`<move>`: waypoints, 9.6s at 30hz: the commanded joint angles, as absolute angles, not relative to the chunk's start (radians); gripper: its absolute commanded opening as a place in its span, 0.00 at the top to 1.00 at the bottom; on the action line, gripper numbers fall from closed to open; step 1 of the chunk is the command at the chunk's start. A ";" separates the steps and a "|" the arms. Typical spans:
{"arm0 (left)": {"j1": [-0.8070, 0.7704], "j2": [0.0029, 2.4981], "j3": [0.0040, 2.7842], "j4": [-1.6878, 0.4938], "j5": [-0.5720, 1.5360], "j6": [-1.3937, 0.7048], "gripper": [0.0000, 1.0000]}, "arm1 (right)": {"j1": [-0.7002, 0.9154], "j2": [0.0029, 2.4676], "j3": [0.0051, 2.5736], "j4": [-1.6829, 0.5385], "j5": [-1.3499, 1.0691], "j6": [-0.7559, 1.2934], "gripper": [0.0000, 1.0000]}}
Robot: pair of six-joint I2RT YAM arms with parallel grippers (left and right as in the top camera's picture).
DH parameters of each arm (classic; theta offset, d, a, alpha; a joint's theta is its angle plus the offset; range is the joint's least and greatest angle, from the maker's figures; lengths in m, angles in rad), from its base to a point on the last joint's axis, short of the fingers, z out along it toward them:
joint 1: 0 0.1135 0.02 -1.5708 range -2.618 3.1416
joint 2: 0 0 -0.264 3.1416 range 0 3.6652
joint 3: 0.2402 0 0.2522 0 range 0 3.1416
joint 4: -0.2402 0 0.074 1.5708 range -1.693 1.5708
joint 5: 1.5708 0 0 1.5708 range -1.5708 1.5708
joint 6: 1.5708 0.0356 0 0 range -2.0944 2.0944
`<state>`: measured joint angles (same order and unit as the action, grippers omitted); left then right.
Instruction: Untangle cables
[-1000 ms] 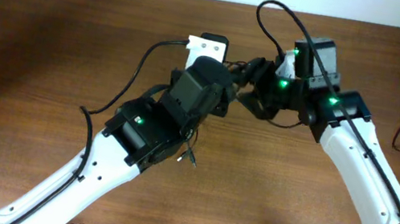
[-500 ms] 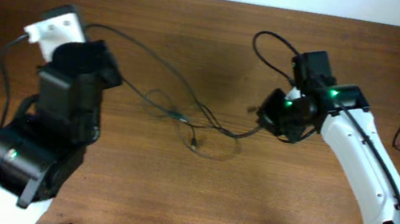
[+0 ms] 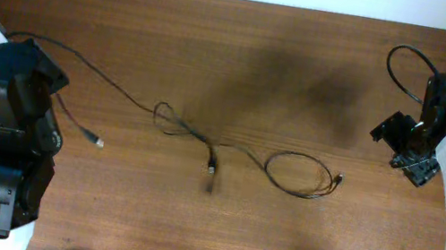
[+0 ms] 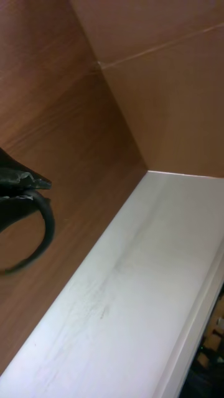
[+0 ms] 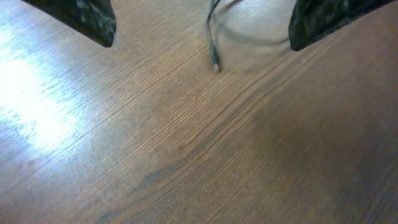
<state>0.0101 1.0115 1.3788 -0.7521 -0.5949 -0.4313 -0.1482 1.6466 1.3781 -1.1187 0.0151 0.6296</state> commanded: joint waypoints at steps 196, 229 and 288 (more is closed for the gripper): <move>0.016 1.642 1.488 -0.896 0.378 -0.220 0.01 | -0.203 0.458 1.496 -1.406 -0.146 -0.075 0.02; 0.016 1.642 1.488 -0.896 0.378 -0.220 0.01 | -0.184 0.004 0.006 0.028 -0.348 0.073 0.02; -0.035 0.005 0.069 0.038 0.063 0.001 0.01 | -0.102 0.006 0.006 -0.074 -0.067 0.162 0.02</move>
<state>-0.0334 0.0120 0.1722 -0.0254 0.0792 -0.0177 -0.1085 0.0113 0.0105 -0.0673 -0.0708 0.1715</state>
